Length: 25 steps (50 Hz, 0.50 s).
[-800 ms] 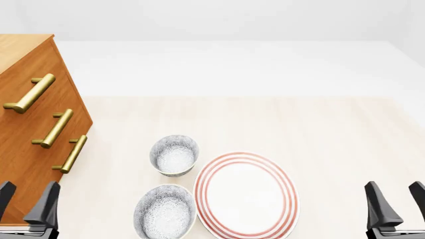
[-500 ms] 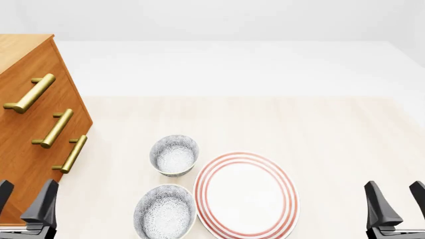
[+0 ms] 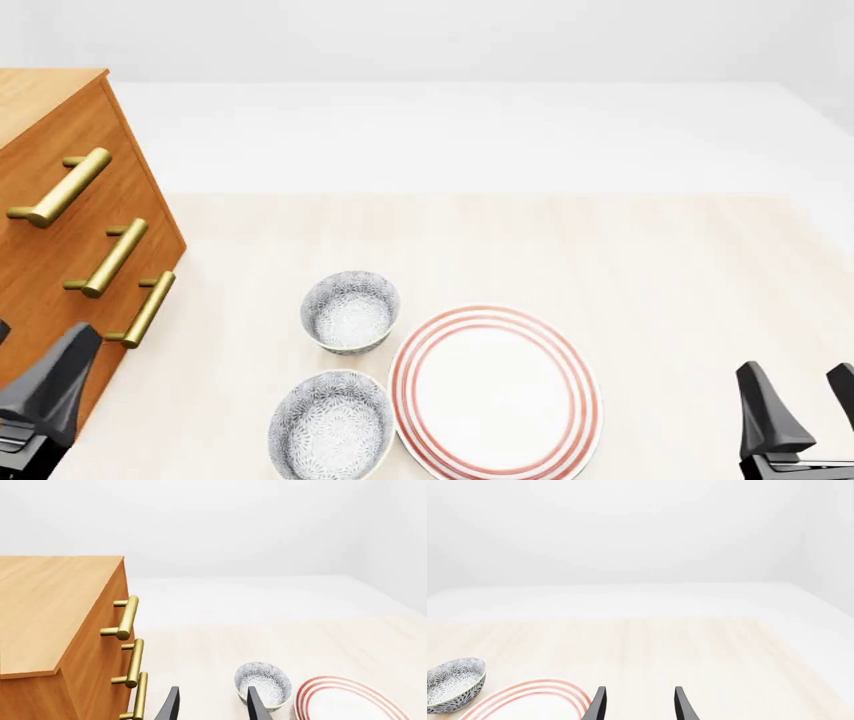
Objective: Stack the bowl in the middle on the bowl at the back.
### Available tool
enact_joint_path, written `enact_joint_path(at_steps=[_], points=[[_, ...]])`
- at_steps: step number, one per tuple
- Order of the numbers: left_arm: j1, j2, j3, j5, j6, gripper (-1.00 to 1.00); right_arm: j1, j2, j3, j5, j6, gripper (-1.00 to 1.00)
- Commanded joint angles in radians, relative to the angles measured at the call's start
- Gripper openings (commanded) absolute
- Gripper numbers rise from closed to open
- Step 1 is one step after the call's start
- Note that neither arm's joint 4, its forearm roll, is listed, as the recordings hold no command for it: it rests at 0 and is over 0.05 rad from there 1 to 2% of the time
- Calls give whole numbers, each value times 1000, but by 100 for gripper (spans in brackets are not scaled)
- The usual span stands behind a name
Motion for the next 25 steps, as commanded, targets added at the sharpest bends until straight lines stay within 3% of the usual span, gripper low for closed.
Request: enact_joint_path(at_steps=[1, 10, 17, 21, 24, 25], points=[[-105, 128, -203, 174, 0, 100, 1, -4, -3, 2, 5, 100], [-165, 264, -323, 294, -22, 100, 4, -5, -4, 0, 0, 100], [-209, 357, -412, 375, -118, 100, 5, -5, -4, -2, -3, 100], [-220, 392, -413, 400, -159, 100, 4, -5, -3, -3, -2, 100], [-242, 410, -402, 422, -247, 100, 3, -5, -3, -4, -2, 100], [-242, 410, -402, 422, -247, 100, 3, -5, -3, -4, -2, 100]])
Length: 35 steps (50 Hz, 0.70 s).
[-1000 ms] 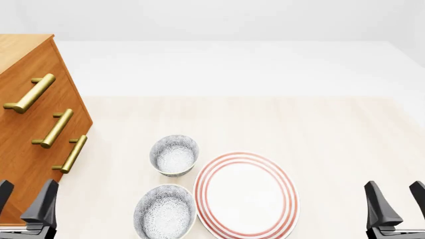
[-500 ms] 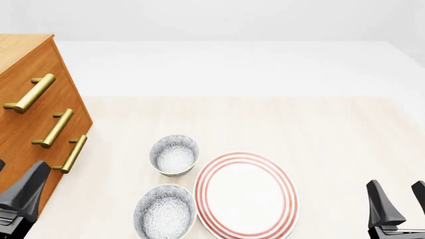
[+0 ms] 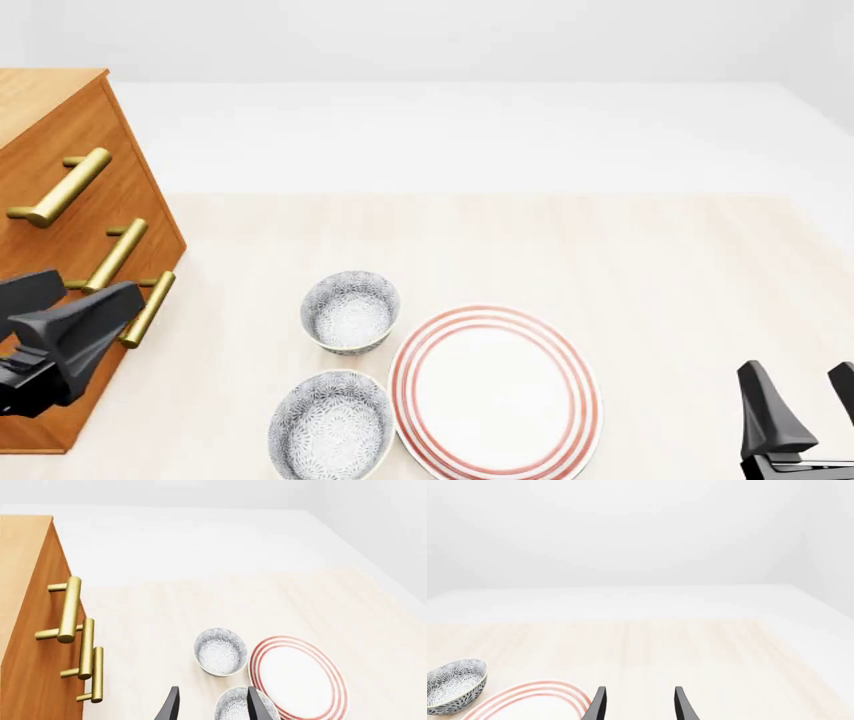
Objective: Stack the bowl in the middle on the bowl at the back.
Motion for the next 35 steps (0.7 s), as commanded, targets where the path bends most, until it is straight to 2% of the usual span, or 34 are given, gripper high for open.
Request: enact_joint_path(at_steps=[1, 4, 5, 8, 16, 35], points=[[-64, 96, -58, 95, -135, 100, 0, -1, 0, -2, 0, 100], [-87, 105, -41, 101, -173, 100, 1, -1, 0, -3, 1, 100], [-82, 105, -42, 101, -161, 100, 1, -1, 0, -3, 1, 100], [-100, 107, -17, 94, -191, 100, 1, -1, 1, -4, -1, 100], [-143, 116, 37, 63, -208, 100, 4, -1, 0, -4, 0, 100], [-120, 236, 231, -133, -170, 100, 10, -1, -5, -3, -1, 100]])
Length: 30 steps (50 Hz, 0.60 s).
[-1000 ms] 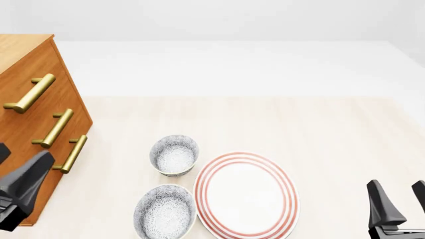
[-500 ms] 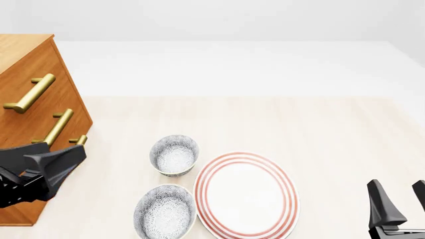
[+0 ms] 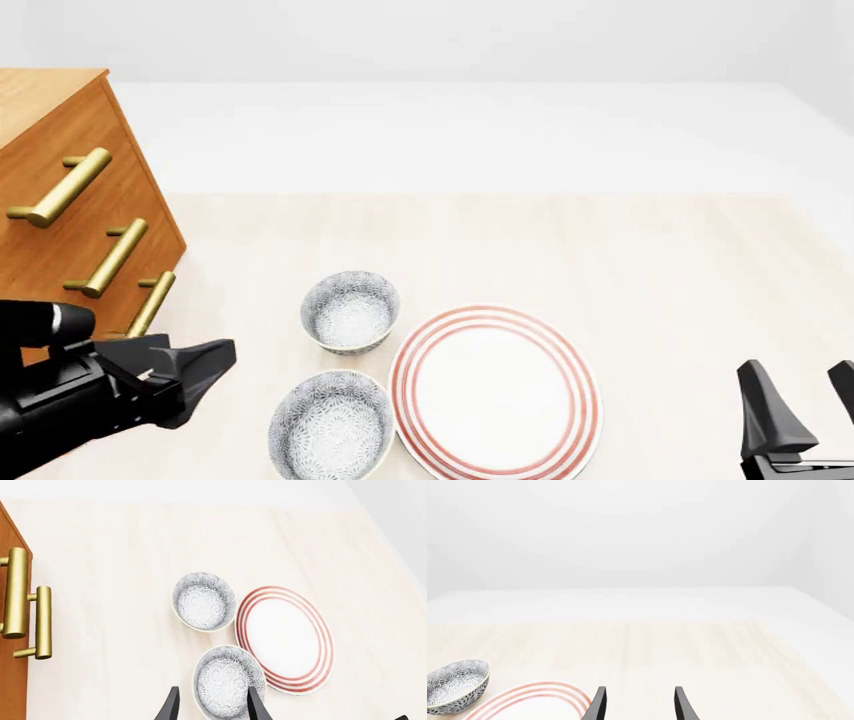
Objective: Stack the bowl in the middle on the bowl at the back.
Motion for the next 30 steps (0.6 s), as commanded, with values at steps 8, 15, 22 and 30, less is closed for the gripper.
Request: enact_joint_path(at_steps=[8, 15, 22, 30], points=[[-11, 113, 137, -169, -4, 100, 1, 0, -2, 1, 4, 100], [-23, 161, 173, -239, -9, 100, 1, 0, -3, 0, 6, 100], [-26, 209, 209, -297, 10, 100, 1, 0, -3, 1, 6, 100], [-41, 266, 247, -371, 5, 100, 1, 0, -4, 2, 6, 100]])
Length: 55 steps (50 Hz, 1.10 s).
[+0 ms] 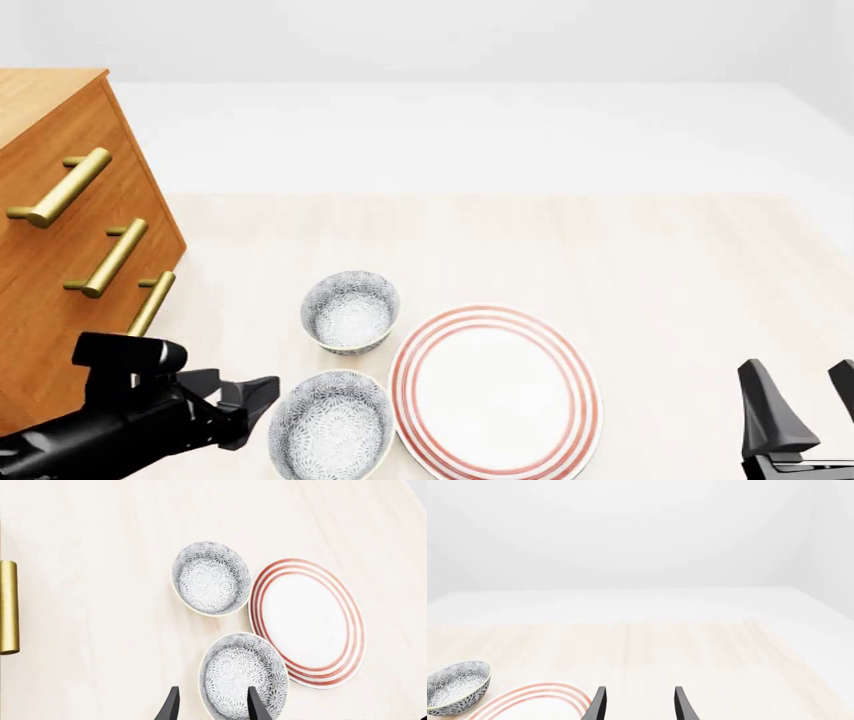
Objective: Stack the bowl in the middle on the bowl at the back.
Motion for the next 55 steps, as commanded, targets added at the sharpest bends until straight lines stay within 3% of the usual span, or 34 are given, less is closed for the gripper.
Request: enact_joint_path(at_steps=[1, 27, 55], points=[[-16, 81, 55, -102, 4, 100, 0, 0, -1, 1, 1, 100], [-58, 278, 125, -331, -19, 100, -1, 0, -3, 2, 6, 100], [-61, 410, 163, -483, -34, 100, 2, 0, -2, -2, 7, 100]])
